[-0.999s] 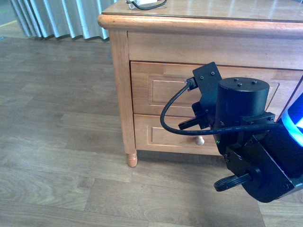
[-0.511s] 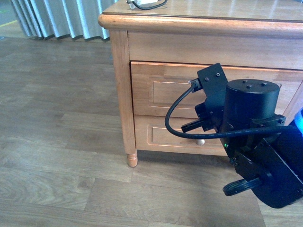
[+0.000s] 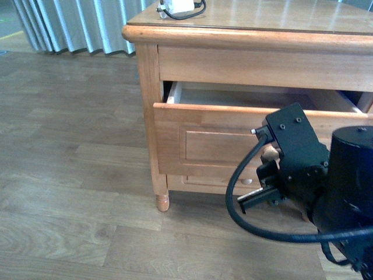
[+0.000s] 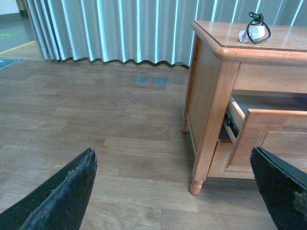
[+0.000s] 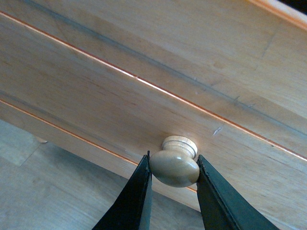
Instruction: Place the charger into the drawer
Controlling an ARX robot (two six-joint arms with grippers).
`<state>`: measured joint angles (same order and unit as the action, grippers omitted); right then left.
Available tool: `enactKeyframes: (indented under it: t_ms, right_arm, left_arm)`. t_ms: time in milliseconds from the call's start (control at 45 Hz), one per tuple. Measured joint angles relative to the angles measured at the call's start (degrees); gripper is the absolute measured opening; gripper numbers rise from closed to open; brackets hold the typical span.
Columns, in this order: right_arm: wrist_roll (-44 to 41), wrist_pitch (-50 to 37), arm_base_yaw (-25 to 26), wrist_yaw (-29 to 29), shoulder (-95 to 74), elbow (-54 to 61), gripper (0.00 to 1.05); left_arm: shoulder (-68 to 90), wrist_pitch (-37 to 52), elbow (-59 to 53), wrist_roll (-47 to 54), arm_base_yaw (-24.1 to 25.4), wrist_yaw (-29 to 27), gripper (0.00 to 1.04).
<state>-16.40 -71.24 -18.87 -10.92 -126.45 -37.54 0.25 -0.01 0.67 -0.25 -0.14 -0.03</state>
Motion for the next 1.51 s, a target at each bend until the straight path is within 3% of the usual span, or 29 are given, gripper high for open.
enactKeyframes:
  t_ms: [466, 777, 1021, 1265, 1510]
  right_arm:
    - [-0.13, -3.30, 1.14, 7.91, 6.88, 13.20, 0.22]
    - [1.90, 0.28, 4.68, 6.78, 17.20, 18.03, 0.63]
    - [4.70, 14.93, 9.42, 12.07, 37.29, 22.75, 0.98]
    - [6.05, 34.64, 18.64, 18.99, 65.85, 22.58, 0.96]
    - [11.37, 51.47, 34.71, 35.41, 87.25, 22.08, 0.96]
  left_arm:
    - [0.00, 0.00, 0.00, 0.00, 0.00, 0.00, 0.99]
    - [0.00, 0.00, 0.00, 0.02, 0.00, 0.00, 0.99]
    - [0.00, 0.00, 0.00, 0.00, 0.00, 0.00, 0.99]
    - [0.00, 0.00, 0.00, 0.00, 0.00, 0.00, 0.99]
    - [0.00, 0.00, 0.00, 0.00, 0.00, 0.00, 0.99]
